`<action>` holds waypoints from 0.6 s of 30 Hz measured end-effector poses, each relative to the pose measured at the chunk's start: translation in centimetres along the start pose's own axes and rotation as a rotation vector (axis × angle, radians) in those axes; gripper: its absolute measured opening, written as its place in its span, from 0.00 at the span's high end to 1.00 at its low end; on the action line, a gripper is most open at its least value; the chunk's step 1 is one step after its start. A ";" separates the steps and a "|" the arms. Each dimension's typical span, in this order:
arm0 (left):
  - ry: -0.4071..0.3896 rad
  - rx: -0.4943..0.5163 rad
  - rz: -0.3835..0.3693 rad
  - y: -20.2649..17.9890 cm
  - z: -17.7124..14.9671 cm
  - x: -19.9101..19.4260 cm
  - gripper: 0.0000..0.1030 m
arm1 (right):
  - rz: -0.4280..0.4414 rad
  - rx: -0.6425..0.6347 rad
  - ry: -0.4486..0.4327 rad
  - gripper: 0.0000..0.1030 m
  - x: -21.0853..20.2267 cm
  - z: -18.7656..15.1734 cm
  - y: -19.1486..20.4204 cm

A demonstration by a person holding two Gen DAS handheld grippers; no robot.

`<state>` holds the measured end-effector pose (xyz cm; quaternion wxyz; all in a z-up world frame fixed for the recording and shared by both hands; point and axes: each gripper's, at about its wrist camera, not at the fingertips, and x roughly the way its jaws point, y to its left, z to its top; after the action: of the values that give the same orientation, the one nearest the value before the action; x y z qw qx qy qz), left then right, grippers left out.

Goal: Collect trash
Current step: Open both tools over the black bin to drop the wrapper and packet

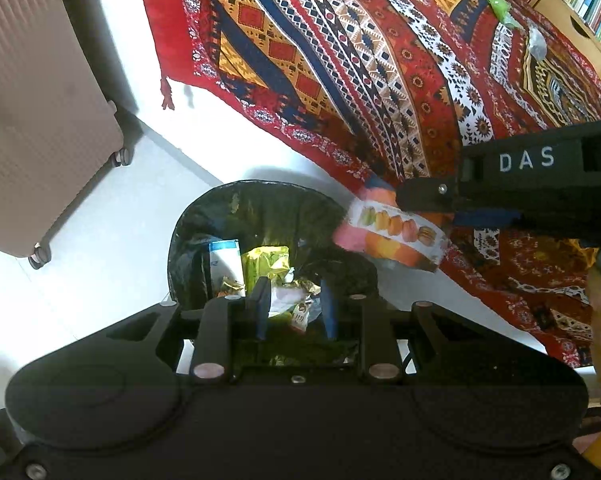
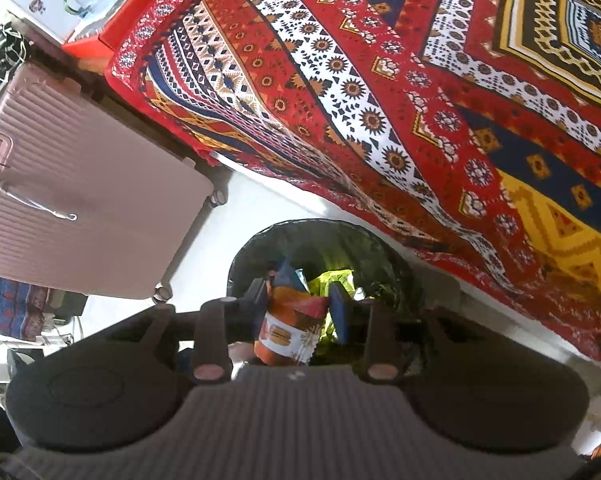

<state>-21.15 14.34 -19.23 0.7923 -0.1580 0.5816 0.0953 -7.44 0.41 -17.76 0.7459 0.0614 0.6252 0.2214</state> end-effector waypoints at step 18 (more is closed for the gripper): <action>-0.037 0.004 0.042 0.1 0.8 -1.2 0.27 | -0.067 -0.080 -0.071 0.31 -2.2 -0.2 0.3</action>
<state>-20.86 14.72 -17.94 0.8009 -0.1423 0.5704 0.1137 -8.01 -0.22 -15.70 0.7765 0.0184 0.5905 0.2189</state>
